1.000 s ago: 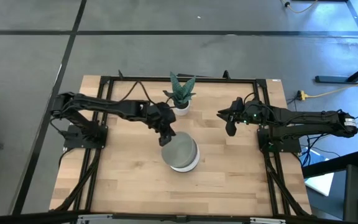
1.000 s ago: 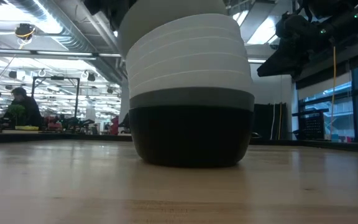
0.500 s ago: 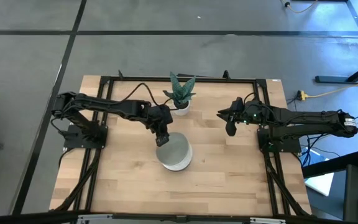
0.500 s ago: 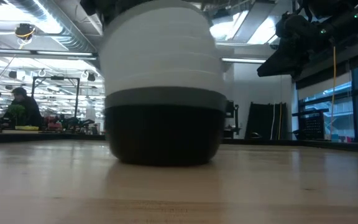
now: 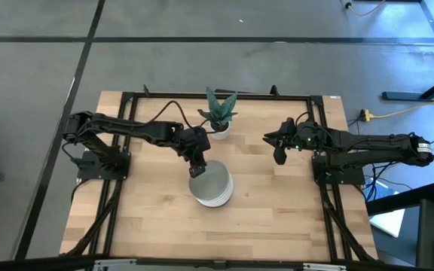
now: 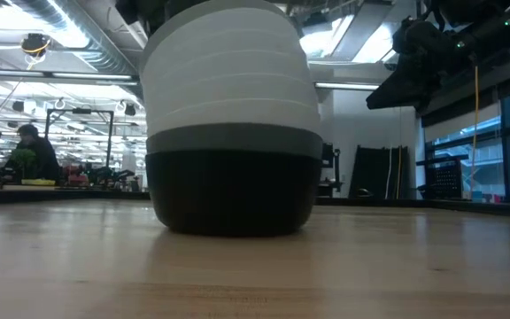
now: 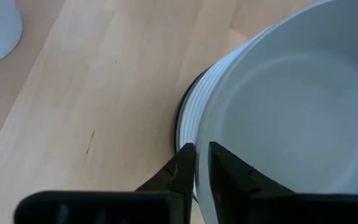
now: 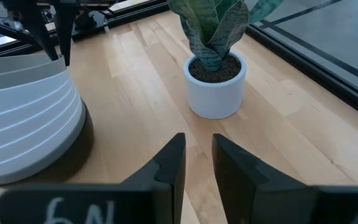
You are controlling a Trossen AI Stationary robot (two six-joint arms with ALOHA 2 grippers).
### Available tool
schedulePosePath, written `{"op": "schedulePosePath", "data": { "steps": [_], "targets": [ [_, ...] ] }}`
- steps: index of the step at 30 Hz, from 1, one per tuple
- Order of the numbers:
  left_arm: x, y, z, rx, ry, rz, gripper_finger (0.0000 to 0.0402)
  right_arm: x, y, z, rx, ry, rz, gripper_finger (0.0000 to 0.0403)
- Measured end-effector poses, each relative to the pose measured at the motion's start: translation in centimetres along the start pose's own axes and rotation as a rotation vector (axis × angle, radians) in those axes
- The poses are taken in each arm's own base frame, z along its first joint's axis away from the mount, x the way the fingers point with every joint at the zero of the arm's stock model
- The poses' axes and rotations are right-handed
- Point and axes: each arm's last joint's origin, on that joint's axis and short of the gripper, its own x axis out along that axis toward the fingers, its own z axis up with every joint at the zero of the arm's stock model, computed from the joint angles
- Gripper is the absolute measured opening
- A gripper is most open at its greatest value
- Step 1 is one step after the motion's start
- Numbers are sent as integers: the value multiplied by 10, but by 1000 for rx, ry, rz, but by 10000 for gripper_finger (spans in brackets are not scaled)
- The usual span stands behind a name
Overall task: Nest bowls inside each other
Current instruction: Stack the gray bowl on the white bowl, then return to Home Position
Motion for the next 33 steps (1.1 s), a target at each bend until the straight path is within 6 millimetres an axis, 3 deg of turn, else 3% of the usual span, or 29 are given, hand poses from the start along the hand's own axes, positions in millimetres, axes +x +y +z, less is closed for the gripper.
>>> {"op": "schedulePosePath", "data": {
  "steps": [8,19,26,33],
  "targets": [
    [0,-5,6,26,-36,-123,73,0,0,0,-4,0,0,81],
    [-2,-7,12,42,-83,-184,79,0,0,0,-4,0,0,81],
    [-8,-14,25,137,-213,-286,122,0,0,0,-4,0,0,81],
    [-24,-5,34,156,-345,-183,153,0,0,0,-3,0,0,81]
  ]
}}
